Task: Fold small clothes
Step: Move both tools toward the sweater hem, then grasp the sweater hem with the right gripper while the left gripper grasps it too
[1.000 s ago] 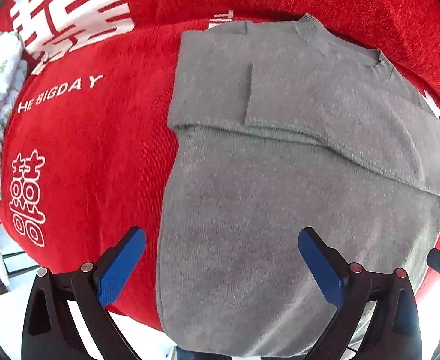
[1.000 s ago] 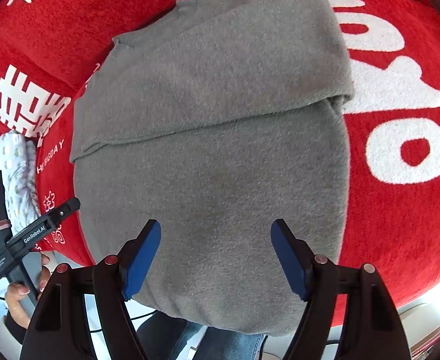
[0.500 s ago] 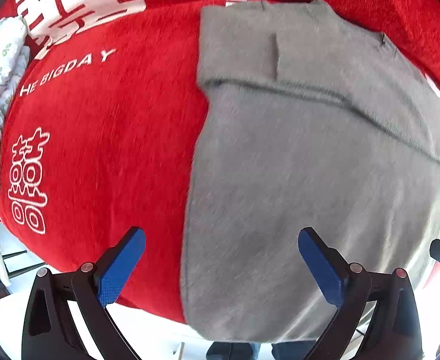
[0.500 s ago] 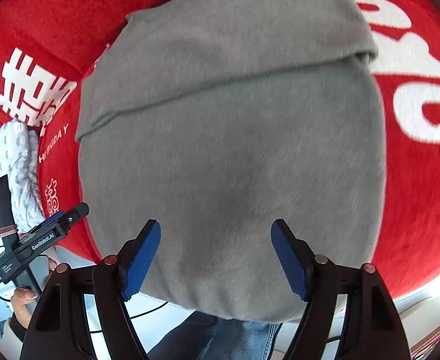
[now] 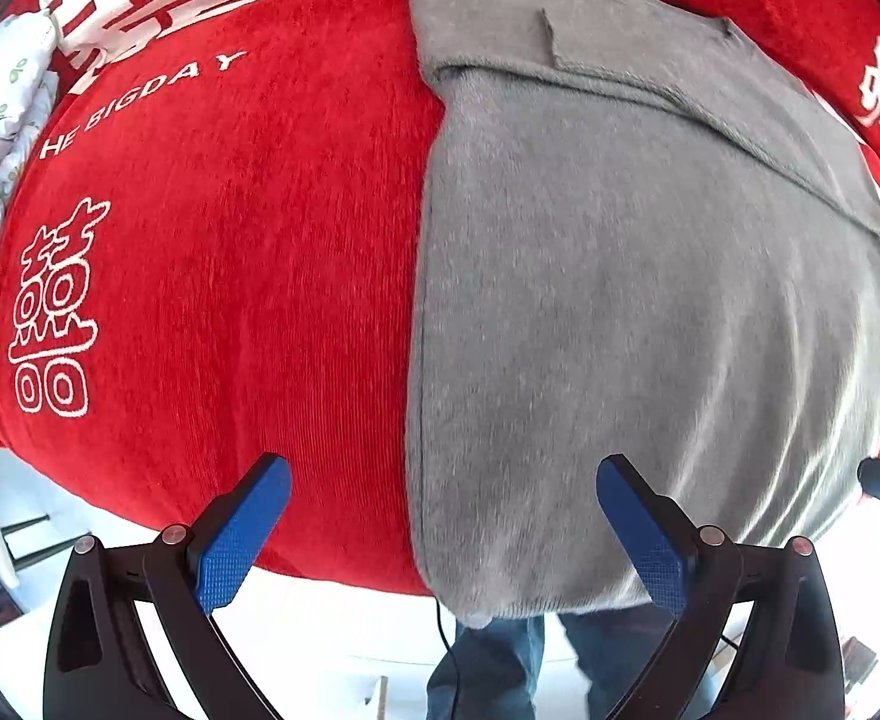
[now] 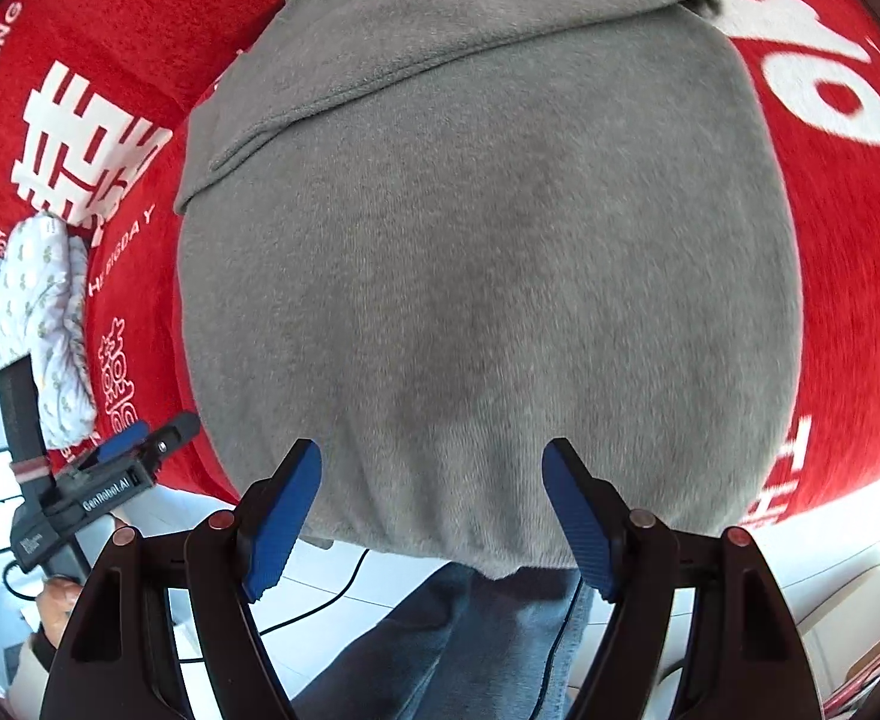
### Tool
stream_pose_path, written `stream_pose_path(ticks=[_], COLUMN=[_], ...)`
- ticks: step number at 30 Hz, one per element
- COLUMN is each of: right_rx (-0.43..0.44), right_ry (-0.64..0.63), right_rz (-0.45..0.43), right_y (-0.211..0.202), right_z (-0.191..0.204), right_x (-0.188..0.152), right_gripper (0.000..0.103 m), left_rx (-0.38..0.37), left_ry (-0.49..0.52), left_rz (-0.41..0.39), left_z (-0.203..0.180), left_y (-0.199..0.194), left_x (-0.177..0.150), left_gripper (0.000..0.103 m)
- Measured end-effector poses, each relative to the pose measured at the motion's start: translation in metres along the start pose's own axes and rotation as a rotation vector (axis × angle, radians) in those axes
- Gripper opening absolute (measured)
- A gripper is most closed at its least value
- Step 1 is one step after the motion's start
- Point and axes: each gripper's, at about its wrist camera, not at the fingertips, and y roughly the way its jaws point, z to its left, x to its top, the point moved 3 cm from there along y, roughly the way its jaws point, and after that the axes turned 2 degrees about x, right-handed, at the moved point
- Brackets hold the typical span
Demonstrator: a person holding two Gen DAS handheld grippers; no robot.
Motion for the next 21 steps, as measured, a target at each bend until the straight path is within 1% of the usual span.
stream_pose_path(ticks=[3,8,13,17,21], right_rx=[0.004,0.025,-0.003,-0.029,-0.057], right_ry=[0.027,0.056,0.065,0.102,0.117], right_rz=[-0.004,0.025,0.084,0.120,0.131], right_y=[-0.002,0.003,0.010,0.018,0.030], right_z=[-0.009,-0.031,-0.066,-0.100,-0.124], right_x=[-0.008,-0.022,-0.043,-0.061,-0.069], right_gripper=[0.079,0.079,0.079,0.079,0.079], left_rx=[-0.018,-0.080,-0.101,-0.116,-0.133], left_ry=[0.020,0.016,-0.014,-0.030,-0.024], left_rz=[0.008,0.036,0.096,0.148,0.168], left_z=[0.001,0.007,0.004,-0.003,-0.015], left_y=[0.003,0.017,0.043,0.061,0.070], left_x=[-0.011,-0.033,-0.061,-0.075,-0.088], left_gripper=[0.102,0.102,0.102,0.102,0.102])
